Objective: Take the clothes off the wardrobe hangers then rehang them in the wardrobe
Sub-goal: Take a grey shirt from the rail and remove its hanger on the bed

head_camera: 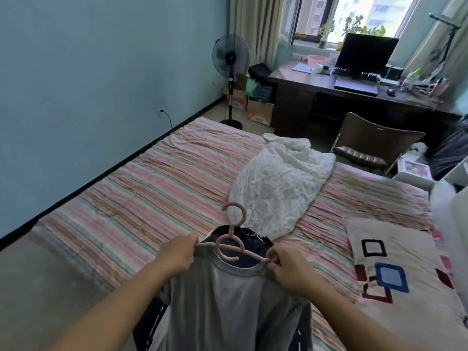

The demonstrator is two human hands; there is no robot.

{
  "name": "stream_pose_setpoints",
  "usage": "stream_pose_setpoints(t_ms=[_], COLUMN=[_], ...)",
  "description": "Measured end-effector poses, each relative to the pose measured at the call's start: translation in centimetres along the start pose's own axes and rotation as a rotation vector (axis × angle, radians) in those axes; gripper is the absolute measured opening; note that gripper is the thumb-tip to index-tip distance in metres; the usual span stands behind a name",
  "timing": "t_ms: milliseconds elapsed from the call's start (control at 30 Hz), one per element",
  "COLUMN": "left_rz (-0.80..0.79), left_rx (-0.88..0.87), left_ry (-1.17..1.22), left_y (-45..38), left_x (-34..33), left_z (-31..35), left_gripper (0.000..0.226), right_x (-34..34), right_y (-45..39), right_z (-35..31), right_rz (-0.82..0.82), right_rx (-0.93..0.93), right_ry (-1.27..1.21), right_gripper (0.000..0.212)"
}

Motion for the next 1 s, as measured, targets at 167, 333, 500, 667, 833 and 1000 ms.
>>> stream_pose_setpoints(t_ms=[167,333,500,667,833,1000], left_rz=[0.018,-0.016,-0.002,-0.098,-0.231,-0.340], left_rx=[0.049,0.180,0.204,0.197,0.188,0.134], left_ry=[-0.196,-0.060,0.053,0.165,0.296,0.305], left_y=[-8.2,-16.4,-23.8,-29.0,-32.0,-34.6], left_x=[-4.5,-10.0,-15.5,-23.4,-29.8,-33.3], left_z=[-0.5,-2.1,-2.2,-2.7,-3.6,-5.0], left_gripper=[0.018,0.018,0.010,0.018,0.062,0.097], right_x=[-4.2,-7.4,-10.3,-13.7,-18.9,-22.6], right_y=[-8.8,-17.2,-24.5,-29.9,-34.1,-37.3], right_z=[3.9,8.3,13.4,19.0,21.7,23.3], right_rz=[-0.069,-0.016,0.010,0.043,-0.097,-0.182], right_rx=[-0.130,-0.182,-0.298,-0.408,-0.392,-0.372], right_ry=[0.052,0.118,-0.030,-0.209,-0.249,-0.195], right_gripper=[0.016,0.019,0.014,0.018,0.025,0.023])
Point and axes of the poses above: each hand's wrist, its own y-axis away from the middle knuckle, its own x-axis out of the back of the hand, z = x × y, the point moved 7 cm from there along -y, towards the middle knuckle, and after that the axes turned 8 degrees about -x, right-handed, at the moved point
